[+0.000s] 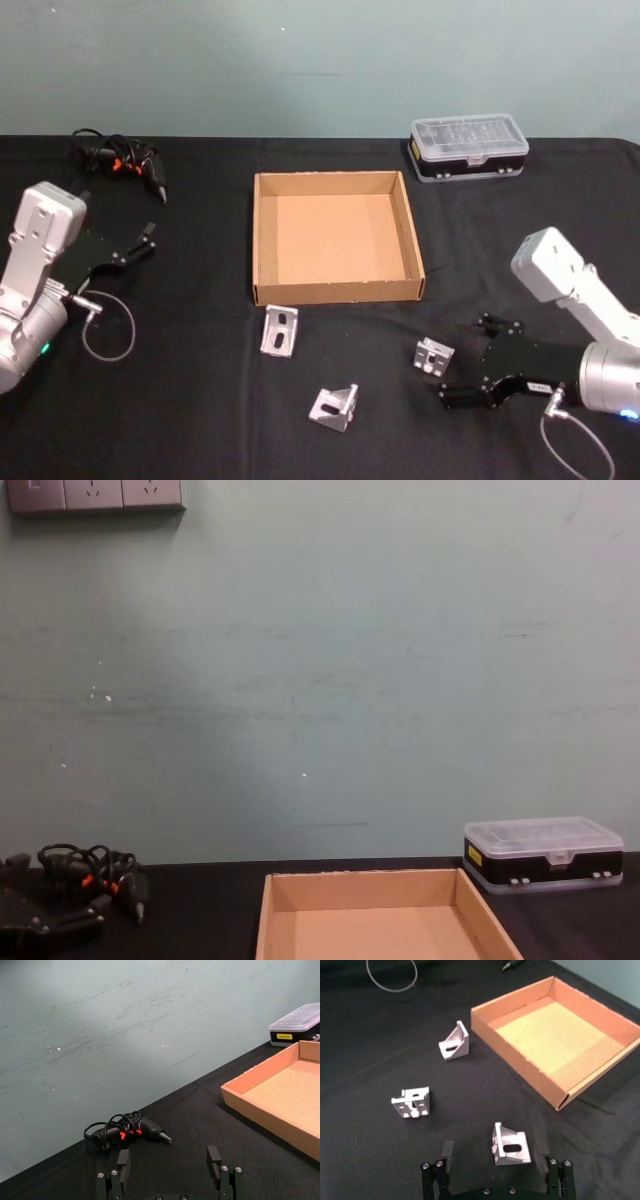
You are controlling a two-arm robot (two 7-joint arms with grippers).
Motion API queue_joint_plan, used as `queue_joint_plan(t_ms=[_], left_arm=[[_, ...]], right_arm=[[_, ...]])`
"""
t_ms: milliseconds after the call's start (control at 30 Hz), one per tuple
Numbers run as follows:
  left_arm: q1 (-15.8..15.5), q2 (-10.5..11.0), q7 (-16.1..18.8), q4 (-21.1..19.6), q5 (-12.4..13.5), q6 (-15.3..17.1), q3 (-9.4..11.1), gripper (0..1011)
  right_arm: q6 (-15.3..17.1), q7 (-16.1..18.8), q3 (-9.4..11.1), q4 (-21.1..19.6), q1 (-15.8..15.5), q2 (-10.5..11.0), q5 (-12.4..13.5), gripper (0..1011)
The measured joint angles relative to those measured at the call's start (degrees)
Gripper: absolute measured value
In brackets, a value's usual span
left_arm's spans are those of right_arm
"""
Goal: Use one hand to pick up the angle iron from the table and place it into the box.
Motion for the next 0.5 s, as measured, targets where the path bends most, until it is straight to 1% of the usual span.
queue_joint_plan(t_ms=[267,500], left_arm=[[0.0,0.0,0.0,0.0,0.0,0.0,0.0,1000],[0.0,0.0,0.0,0.0,0.0,0.0,0.0,1000]], right_arm=[[0.4,0.6,-1.2,2.3,1.0,-2.0,-2.4,1003],[0.5,1.2,-1.5,3.7,1.7,-3.3,-3.3,1003]])
